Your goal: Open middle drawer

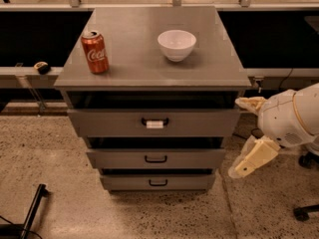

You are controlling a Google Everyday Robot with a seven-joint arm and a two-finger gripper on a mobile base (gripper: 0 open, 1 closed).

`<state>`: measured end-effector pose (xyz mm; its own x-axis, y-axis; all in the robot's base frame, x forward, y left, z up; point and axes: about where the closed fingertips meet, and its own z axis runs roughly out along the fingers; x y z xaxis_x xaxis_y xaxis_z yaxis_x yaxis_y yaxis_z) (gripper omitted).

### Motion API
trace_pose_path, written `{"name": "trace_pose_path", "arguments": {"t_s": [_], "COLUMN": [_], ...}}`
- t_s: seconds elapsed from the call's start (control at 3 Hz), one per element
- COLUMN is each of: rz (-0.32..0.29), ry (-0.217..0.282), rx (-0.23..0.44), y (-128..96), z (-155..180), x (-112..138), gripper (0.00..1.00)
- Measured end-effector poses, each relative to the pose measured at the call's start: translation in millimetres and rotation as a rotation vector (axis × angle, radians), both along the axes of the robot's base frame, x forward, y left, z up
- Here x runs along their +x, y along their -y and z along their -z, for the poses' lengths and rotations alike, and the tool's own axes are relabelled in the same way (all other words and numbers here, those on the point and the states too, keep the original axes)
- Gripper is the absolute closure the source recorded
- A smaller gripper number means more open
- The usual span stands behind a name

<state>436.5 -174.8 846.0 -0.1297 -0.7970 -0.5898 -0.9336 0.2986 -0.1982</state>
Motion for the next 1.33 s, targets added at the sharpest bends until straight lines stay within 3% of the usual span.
{"name": "trace_pose_path", "arguments": {"t_s": [0.33,0.67,1.33], "rz": [-0.015,-0.06,-0.074], "ry": [-0.051,-0.018,0.01], "rx": [0.107,0.153,0.132], "y": [-17.5,-40.3,-47.1], "z": [81.5,150.2,158.7], "x": [6.7,16.0,21.2], "gripper": [0.0,0.0,0.0]}}
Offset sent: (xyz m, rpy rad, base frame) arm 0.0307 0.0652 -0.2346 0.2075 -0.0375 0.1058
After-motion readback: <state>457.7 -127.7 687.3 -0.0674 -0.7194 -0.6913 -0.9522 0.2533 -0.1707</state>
